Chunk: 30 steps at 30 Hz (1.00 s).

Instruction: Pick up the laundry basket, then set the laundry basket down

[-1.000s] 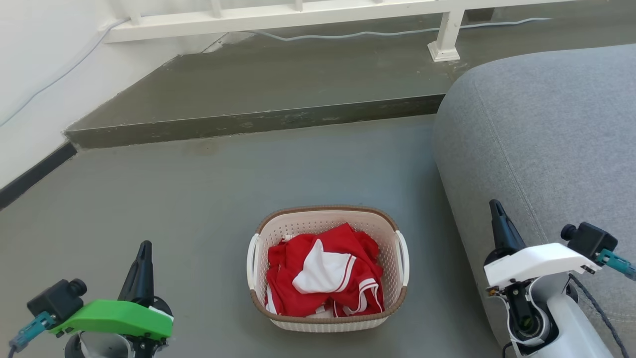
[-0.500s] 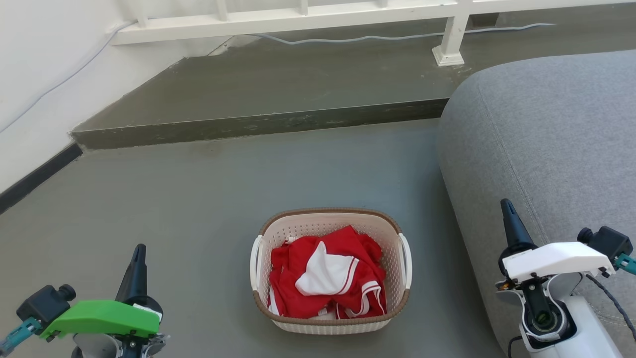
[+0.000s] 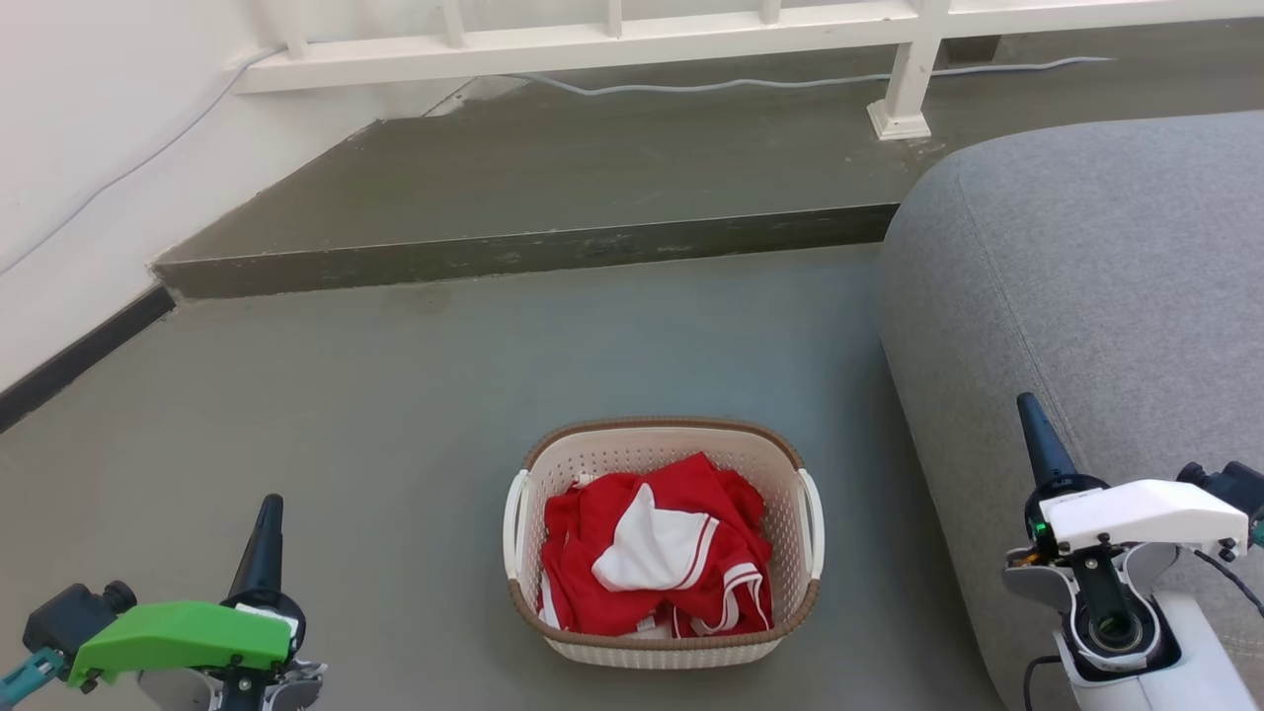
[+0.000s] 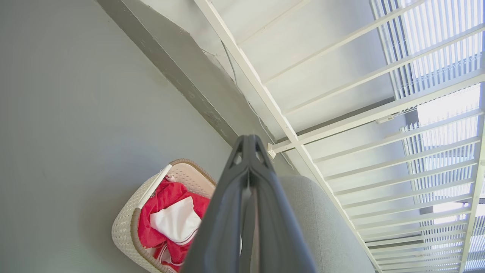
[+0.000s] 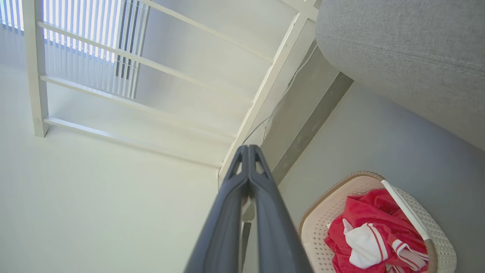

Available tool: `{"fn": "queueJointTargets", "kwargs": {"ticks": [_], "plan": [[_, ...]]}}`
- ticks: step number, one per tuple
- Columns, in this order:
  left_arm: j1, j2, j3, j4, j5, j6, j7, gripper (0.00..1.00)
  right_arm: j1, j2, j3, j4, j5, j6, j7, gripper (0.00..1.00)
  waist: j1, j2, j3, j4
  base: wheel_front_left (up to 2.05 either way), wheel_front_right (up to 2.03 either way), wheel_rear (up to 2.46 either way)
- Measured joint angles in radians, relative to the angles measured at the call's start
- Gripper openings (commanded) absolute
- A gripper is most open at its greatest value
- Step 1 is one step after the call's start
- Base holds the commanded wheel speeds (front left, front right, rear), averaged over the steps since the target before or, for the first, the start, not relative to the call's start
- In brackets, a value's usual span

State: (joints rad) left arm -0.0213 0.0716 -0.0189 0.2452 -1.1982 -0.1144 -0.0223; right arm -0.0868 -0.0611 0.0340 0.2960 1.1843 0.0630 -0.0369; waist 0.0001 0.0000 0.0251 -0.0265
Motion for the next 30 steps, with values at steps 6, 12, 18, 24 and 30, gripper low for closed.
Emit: {"fn": "queueJointTargets", "kwargs": {"ticks": [6, 12, 18, 24, 30], "plan": [[-0.004, -0.001, 0.016, 0.004, -0.072, 0.0, 0.02, 0.0, 0.0, 0.0, -0.023, -0.001, 0.076, 0.01, 0.02, 0.0, 0.0, 0.0, -0.004, 0.005, 0.0, 0.0, 0.0], [-0.012, -0.005, 0.022, 0.006, -0.13, 0.0, 0.032, 0.0, 0.0, 0.0, -0.039, -0.002, 0.141, 0.017, 0.035, 0.0, 0.0, 0.0, -0.007, 0.009, 0.0, 0.0, 0.0], [-0.02, -0.014, 0.037, 0.01, -0.204, -0.001, 0.055, 0.0, 0.0, -0.001, -0.062, -0.003, 0.219, 0.025, 0.055, 0.0, 0.0, 0.0, -0.011, 0.013, 0.0, 0.0, 0.0], [-0.021, -0.017, 0.05, 0.016, -0.277, -0.001, 0.075, 0.0, 0.0, -0.001, -0.085, -0.004, 0.296, 0.034, 0.074, 0.0, 0.0, 0.0, -0.015, 0.018, 0.0, 0.0, 0.0], [-0.022, -0.019, 0.059, 0.023, -0.351, -0.008, 0.093, 0.0, 0.0, -0.001, -0.104, -0.006, 0.37, 0.044, 0.093, 0.0, 0.0, 0.0, -0.019, 0.022, 0.0, 0.0, 0.0]]}}
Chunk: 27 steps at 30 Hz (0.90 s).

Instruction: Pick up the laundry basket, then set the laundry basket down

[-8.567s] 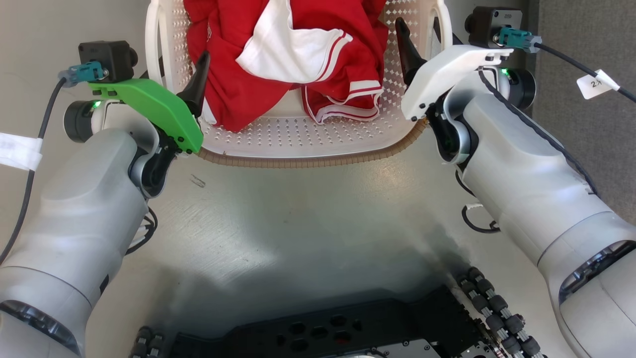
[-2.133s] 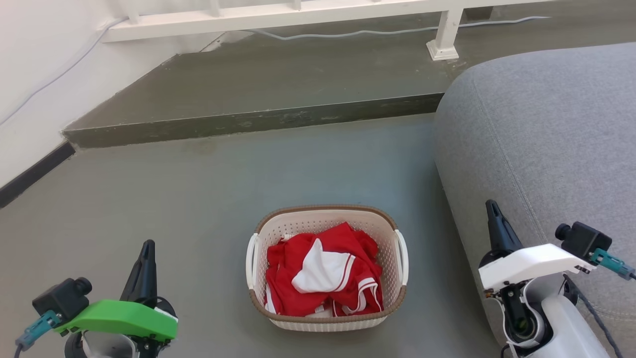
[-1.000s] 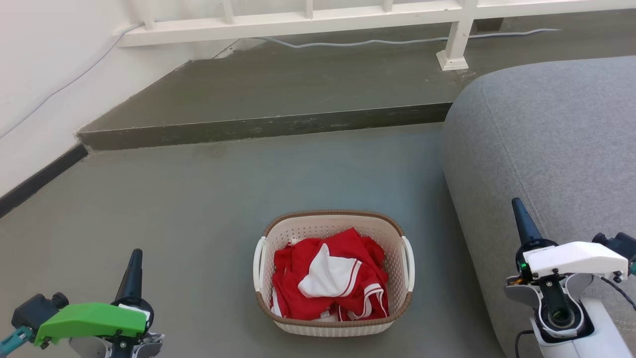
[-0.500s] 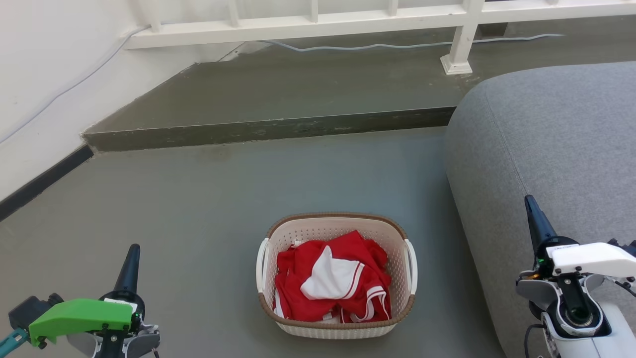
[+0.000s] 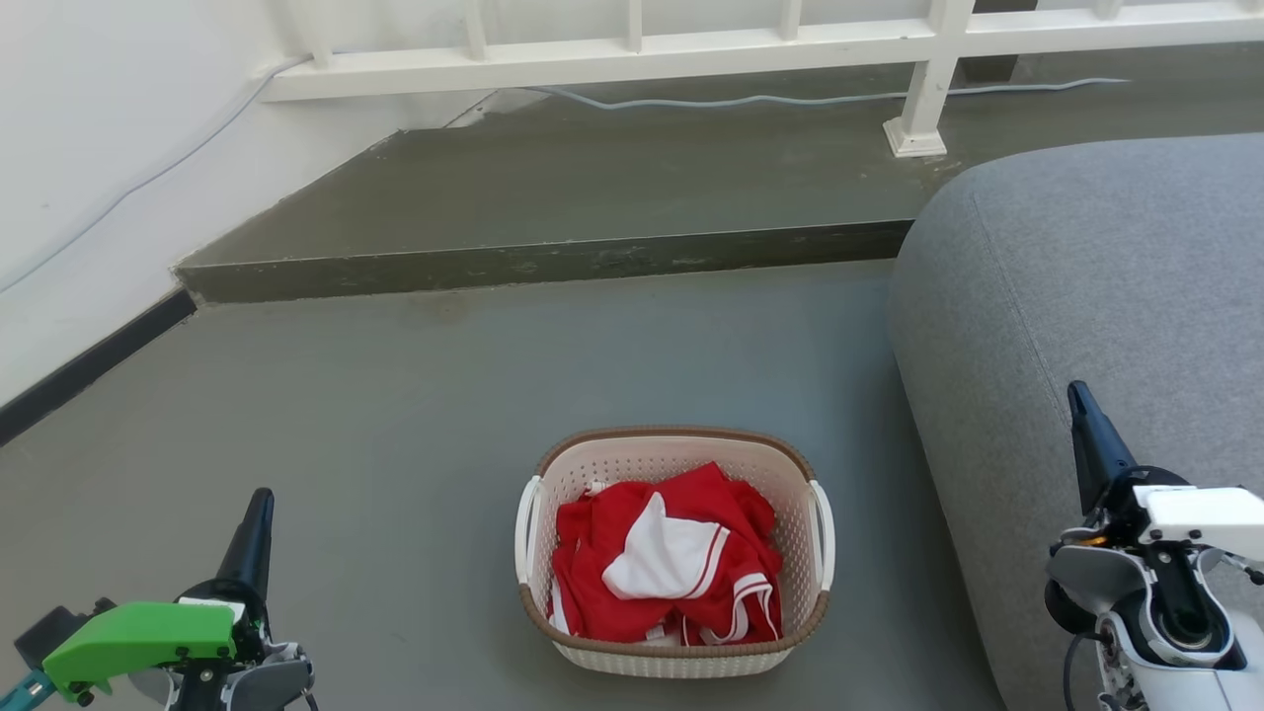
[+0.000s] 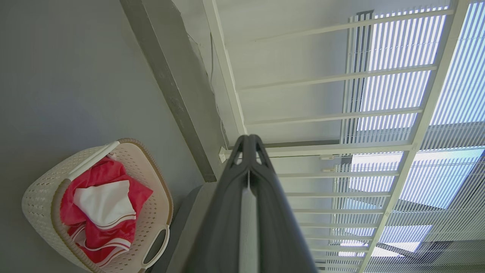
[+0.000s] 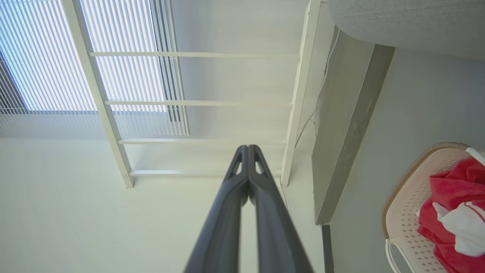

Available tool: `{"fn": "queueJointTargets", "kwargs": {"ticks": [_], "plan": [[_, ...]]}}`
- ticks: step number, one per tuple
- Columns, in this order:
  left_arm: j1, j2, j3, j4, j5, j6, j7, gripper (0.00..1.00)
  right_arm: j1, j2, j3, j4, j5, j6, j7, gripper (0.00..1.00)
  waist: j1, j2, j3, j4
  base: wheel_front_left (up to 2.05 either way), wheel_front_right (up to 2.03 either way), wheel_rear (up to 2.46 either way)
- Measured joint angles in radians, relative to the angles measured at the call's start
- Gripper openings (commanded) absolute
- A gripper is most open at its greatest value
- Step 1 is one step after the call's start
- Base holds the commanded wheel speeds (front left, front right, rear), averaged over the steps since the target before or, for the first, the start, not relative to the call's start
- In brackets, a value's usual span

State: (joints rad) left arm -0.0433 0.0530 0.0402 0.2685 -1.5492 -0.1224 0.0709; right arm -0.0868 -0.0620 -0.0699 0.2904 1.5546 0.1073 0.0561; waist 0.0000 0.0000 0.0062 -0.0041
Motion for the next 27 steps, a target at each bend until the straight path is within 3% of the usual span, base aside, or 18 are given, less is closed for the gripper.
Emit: {"fn": "queueJointTargets", "kwargs": {"ticks": [7, 27], "plan": [[-0.003, -0.002, 0.019, 0.007, -0.067, 0.0, 0.018, 0.0, 0.0, 0.0, -0.023, -0.002, 0.077, 0.01, 0.017, 0.0, 0.0, 0.0, -0.004, 0.004, 0.0, 0.0, 0.0], [-0.005, -0.002, 0.019, 0.007, -0.067, 0.0, 0.018, 0.0, 0.0, 0.0, -0.024, -0.003, 0.082, 0.01, 0.02, 0.0, 0.0, 0.0, -0.004, 0.004, 0.0, 0.0, 0.0]]}}
